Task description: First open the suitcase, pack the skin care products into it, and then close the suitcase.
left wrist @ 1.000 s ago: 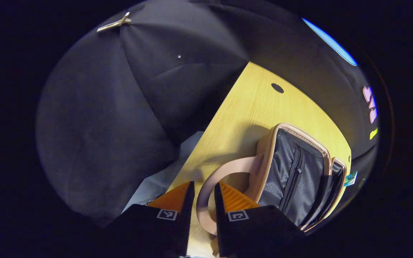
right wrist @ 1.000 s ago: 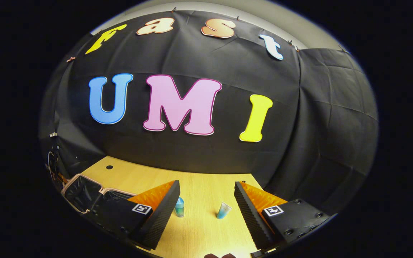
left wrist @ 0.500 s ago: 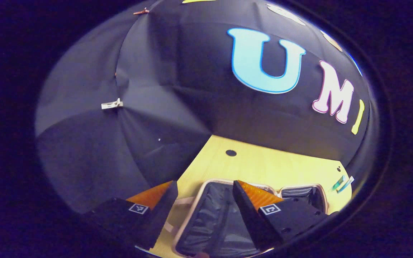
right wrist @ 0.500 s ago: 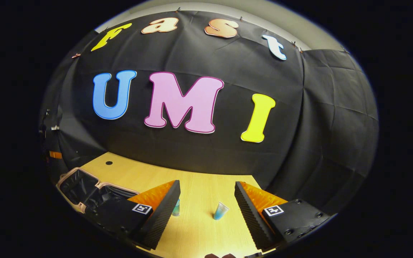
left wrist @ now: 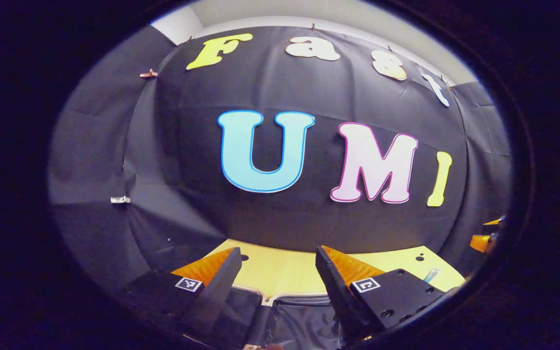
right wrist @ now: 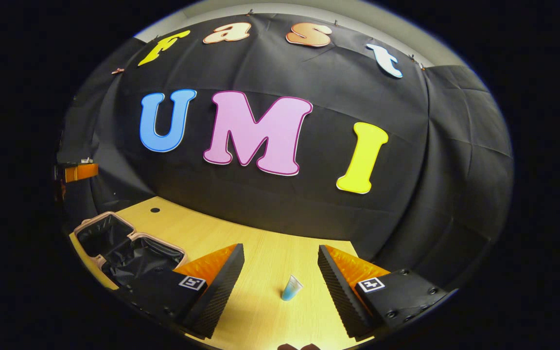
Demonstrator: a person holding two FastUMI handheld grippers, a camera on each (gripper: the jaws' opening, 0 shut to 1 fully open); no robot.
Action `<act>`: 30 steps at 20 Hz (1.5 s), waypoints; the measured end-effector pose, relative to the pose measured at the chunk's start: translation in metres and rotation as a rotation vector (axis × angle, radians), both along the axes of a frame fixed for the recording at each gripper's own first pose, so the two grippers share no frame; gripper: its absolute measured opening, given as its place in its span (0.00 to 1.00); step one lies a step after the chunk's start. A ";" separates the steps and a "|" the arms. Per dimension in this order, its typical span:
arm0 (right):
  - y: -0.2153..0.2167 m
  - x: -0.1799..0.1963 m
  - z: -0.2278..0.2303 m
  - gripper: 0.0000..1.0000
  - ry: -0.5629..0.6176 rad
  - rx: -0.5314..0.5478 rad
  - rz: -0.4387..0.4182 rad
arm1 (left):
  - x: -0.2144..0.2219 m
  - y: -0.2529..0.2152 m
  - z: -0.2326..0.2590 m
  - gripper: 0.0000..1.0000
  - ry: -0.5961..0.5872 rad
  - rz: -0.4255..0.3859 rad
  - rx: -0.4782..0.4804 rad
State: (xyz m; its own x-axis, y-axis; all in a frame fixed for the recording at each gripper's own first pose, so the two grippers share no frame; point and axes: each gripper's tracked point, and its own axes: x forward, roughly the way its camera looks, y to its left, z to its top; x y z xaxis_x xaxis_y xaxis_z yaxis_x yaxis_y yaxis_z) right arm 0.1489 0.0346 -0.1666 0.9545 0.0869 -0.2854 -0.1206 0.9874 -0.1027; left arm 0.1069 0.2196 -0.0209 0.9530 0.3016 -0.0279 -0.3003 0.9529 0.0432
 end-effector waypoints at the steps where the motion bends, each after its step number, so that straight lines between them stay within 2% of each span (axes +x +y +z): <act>1: -0.001 0.005 -0.007 0.96 0.003 0.007 0.022 | 0.014 -0.043 -0.006 0.96 0.008 -0.051 0.009; 3: -0.004 0.012 -0.016 0.97 0.008 0.014 0.042 | 0.029 -0.092 -0.024 0.96 0.031 -0.121 0.013; 6: -0.011 0.025 -0.041 0.97 0.046 0.036 0.057 | 0.059 -0.162 -0.075 0.96 0.096 -0.207 0.038; 11: -0.023 0.047 -0.108 0.96 0.128 0.068 0.094 | 0.126 -0.248 -0.196 0.96 0.283 -0.303 0.036; 14: -0.028 0.055 -0.135 0.97 0.170 0.077 0.104 | 0.146 -0.264 -0.245 0.97 0.374 -0.321 0.030; 17: -0.040 0.063 -0.157 0.97 0.207 0.075 0.087 | 0.166 -0.269 -0.285 0.97 0.443 -0.345 0.069; 21: -0.052 0.069 -0.186 0.97 0.271 0.080 0.058 | 0.193 -0.268 -0.312 0.98 0.479 -0.361 0.093; 25: -0.056 0.075 -0.214 0.97 0.325 0.088 0.038 | 0.199 -0.277 -0.339 0.98 0.531 -0.408 0.056; 27: -0.051 0.076 -0.225 0.97 0.352 0.092 0.049 | 0.207 -0.276 -0.339 0.79 0.525 -0.429 0.050; 29: -0.048 0.077 -0.238 0.97 0.375 0.081 0.058 | 0.201 -0.283 -0.338 0.46 0.552 -0.463 0.033; 30: -0.046 0.078 -0.246 0.98 0.390 0.080 0.060 | 0.203 -0.284 -0.339 0.45 0.561 -0.468 0.042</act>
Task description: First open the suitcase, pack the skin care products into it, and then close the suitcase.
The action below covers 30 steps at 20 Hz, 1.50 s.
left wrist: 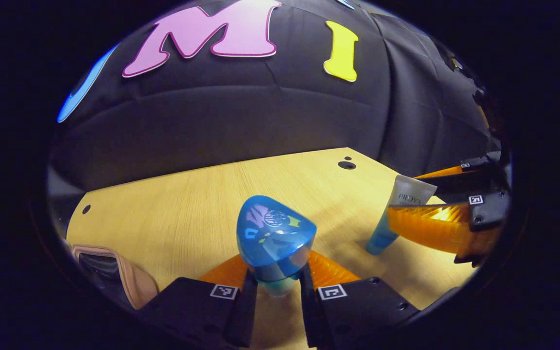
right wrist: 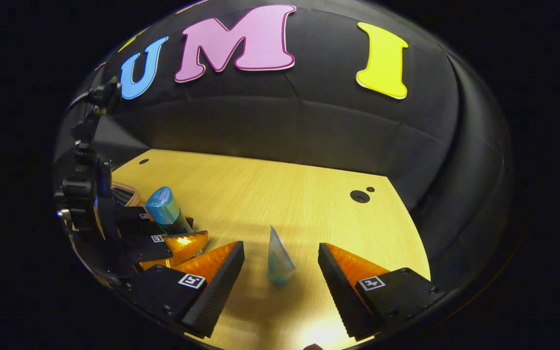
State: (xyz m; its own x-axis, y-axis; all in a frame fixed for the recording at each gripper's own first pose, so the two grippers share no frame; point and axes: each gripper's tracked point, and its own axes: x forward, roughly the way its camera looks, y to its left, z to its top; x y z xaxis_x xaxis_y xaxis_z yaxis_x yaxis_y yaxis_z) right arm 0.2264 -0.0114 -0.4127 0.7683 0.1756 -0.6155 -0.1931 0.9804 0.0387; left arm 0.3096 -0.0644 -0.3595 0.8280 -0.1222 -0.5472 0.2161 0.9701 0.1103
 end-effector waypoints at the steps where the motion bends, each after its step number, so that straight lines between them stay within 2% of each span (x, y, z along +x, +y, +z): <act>1: 0.003 0.001 -0.006 0.97 0.013 0.006 0.002 | 0.000 -0.002 0.000 0.45 0.007 -0.007 0.000; 3: 0.006 0.007 -0.022 0.96 0.042 0.010 -0.004 | -0.002 -0.006 0.000 0.45 0.017 -0.015 0.004; 5: 0.006 0.008 -0.046 0.90 0.092 -0.003 -0.017 | -0.004 -0.006 -0.001 0.48 0.028 -0.006 -0.014; 6: 0.007 0.005 -0.062 0.68 0.143 -0.005 -0.015 | -0.004 -0.006 0.000 0.45 0.036 0.000 -0.023; 8: 0.005 0.010 -0.063 0.37 0.135 0.019 -0.018 | -0.006 -0.006 0.003 0.48 0.051 0.013 -0.030; 10: 0.005 0.003 -0.061 0.29 0.169 0.052 -0.021 | -0.011 -0.005 0.009 0.45 0.089 0.024 -0.045; 12: 0.008 -0.002 -0.046 0.31 0.152 0.067 -0.009 | -0.020 0.001 0.030 0.45 0.090 0.021 -0.056; 15: 0.023 -0.024 0.011 0.30 0.077 0.093 0.023 | -0.056 0.022 0.081 0.45 0.087 -0.003 -0.071; 18: 0.045 -0.048 0.058 0.30 0.024 0.134 0.049 | -0.099 0.070 0.119 0.45 0.143 0.001 -0.049; 20: 0.065 -0.066 0.081 0.30 0.005 0.163 0.070 | -0.136 0.123 0.129 0.41 0.260 0.057 -0.004; 22: 0.082 -0.081 0.098 0.30 -0.022 0.164 0.084 | -0.181 0.178 0.120 0.48 0.431 0.135 0.018; 23: 0.094 -0.090 0.104 0.30 -0.028 0.175 0.086 | -0.195 0.195 0.114 0.45 0.494 0.168 0.030; 25: 0.111 -0.103 0.115 0.30 -0.033 0.202 0.088 | -0.216 0.218 0.089 0.48 0.627 0.207 0.037; 26: 0.116 -0.108 0.120 0.30 -0.039 0.205 0.089 | -0.225 0.225 0.074 0.45 0.694 0.230 0.035; 28: 0.125 -0.119 0.127 0.30 -0.047 0.207 0.085 | -0.242 0.238 0.048 0.45 0.817 0.269 0.035; 30: 0.129 -0.134 0.132 0.30 -0.046 0.198 0.084 | -0.249 0.246 0.029 0.48 0.905 0.296 0.039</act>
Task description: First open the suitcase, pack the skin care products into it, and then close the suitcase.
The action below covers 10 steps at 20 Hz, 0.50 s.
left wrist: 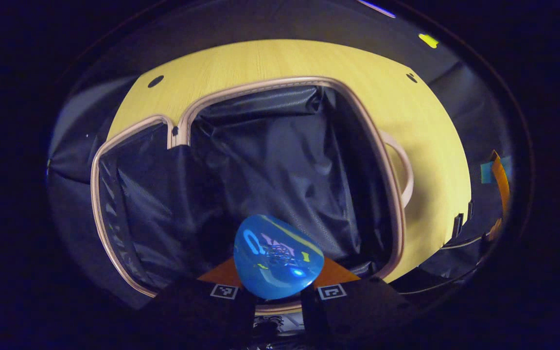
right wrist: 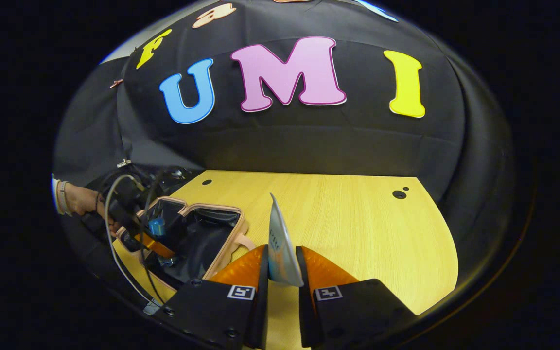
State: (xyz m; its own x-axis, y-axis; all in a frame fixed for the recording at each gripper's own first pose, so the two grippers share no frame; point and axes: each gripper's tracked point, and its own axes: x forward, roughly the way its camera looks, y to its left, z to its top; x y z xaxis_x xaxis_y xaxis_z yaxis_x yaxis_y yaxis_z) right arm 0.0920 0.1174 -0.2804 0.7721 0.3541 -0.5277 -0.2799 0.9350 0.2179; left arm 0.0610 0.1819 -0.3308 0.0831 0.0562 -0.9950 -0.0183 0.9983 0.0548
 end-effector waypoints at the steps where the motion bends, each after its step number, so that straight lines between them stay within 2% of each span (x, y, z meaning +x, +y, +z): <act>1: 0.001 -0.004 0.001 0.30 0.002 -0.007 -0.003 | -0.002 0.001 -0.006 0.45 0.034 0.014 0.002; 4: 0.004 -0.013 0.007 0.30 -0.004 -0.015 -0.013 | -0.001 0.007 -0.025 0.45 0.075 0.023 0.063; 6: 0.013 -0.020 0.009 0.30 0.007 -0.026 0.003 | -0.010 0.011 -0.039 0.48 0.107 0.071 0.076; 7: 0.016 -0.020 0.010 0.30 0.004 -0.032 0.010 | -0.004 0.012 -0.038 0.47 0.076 0.072 0.077; 8: 0.019 -0.020 0.010 0.30 0.003 -0.034 0.017 | -0.004 0.014 -0.039 0.50 0.076 0.072 0.085; 10: 0.028 -0.020 0.010 0.30 0.005 -0.029 0.030 | -0.009 0.015 -0.037 0.48 0.080 0.092 0.098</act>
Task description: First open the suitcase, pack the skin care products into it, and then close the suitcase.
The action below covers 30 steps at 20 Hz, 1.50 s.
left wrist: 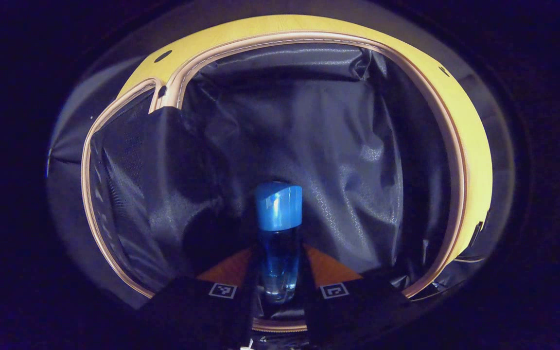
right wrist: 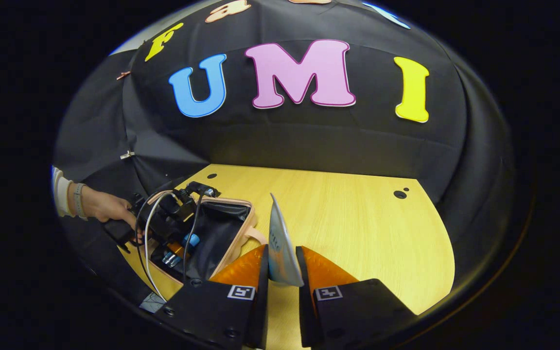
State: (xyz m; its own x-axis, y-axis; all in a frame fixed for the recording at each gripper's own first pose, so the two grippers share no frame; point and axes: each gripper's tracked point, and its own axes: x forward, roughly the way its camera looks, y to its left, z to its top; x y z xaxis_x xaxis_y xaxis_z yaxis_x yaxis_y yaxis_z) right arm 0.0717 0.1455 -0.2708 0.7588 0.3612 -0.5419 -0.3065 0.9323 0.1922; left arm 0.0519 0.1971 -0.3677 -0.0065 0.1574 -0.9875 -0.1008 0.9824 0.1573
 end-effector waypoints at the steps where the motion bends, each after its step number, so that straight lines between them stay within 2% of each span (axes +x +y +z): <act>1: 0.004 0.000 0.000 0.30 0.002 0.001 0.006 | 0.000 -0.001 0.000 0.49 -0.012 0.000 -0.009; 2: 0.009 0.000 -0.001 0.30 0.007 0.005 0.016 | 0.000 -0.007 0.002 0.57 -0.022 0.002 -0.029; 3: 0.016 0.000 -0.002 0.30 0.014 0.010 0.029 | -0.002 -0.011 0.006 0.70 -0.029 0.002 -0.038; 4: 0.023 -0.001 -0.004 0.30 0.025 0.014 0.047 | -0.001 -0.012 0.013 0.76 -0.061 -0.006 -0.029; 5: 0.031 -0.001 -0.007 0.30 0.039 0.019 0.067 | 0.003 -0.013 0.024 0.88 -0.103 -0.013 -0.016; 7: 0.048 -0.002 -0.016 0.30 0.090 0.038 0.107 | 0.013 -0.016 0.051 0.96 -0.226 -0.031 -0.020; 10: 0.101 -0.005 -0.033 0.30 0.201 0.107 0.190 | 0.022 -0.019 0.110 0.97 -0.451 -0.037 -0.107; 13: 0.155 -0.014 -0.063 0.29 0.374 0.167 0.220 | 0.002 0.015 0.152 0.97 -0.571 0.016 -0.136; 15: 0.188 -0.029 -0.099 0.30 0.571 0.173 0.245 | -0.041 0.077 0.163 0.96 -0.605 0.116 -0.085; 17: 0.205 -0.045 -0.117 0.30 0.689 0.180 0.244 | -0.076 0.121 0.158 0.96 -0.596 0.230 -0.053; 20: 0.225 -0.060 -0.150 0.30 0.835 0.142 0.228 | -0.125 0.167 0.154 0.96 -0.585 0.429 -0.071; 22: 0.240 -0.068 -0.164 0.30 0.926 0.152 0.206 | -0.152 0.197 0.149 0.96 -0.582 0.520 -0.054; 23: 0.246 -0.066 -0.164 0.30 0.964 0.177 0.177 | -0.164 0.210 0.146 0.96 -0.576 0.551 -0.043; 24: 0.243 -0.065 -0.169 0.24 0.988 0.179 0.132 | -0.177 0.219 0.147 0.96 -0.571 0.580 -0.032; 25: 0.238 -0.062 -0.172 0.30 0.997 0.165 0.101 | -0.188 0.225 0.148 0.96 -0.571 0.609 -0.027; 27: 0.231 -0.057 -0.175 0.33 0.987 0.152 0.076 | -0.198 0.234 0.146 0.96 -0.579 0.658 -0.037; 28: 0.231 -0.059 -0.174 0.27 0.985 0.138 0.071 | -0.200 0.239 0.145 0.96 -0.584 0.671 -0.041; 29: 0.232 -0.058 -0.174 0.42 0.976 0.139 0.067 | -0.197 0.248 0.140 0.96 -0.586 0.680 -0.040; 30: 0.234 -0.057 -0.167 0.50 0.963 0.151 0.067 | -0.193 0.255 0.134 0.96 -0.587 0.678 -0.037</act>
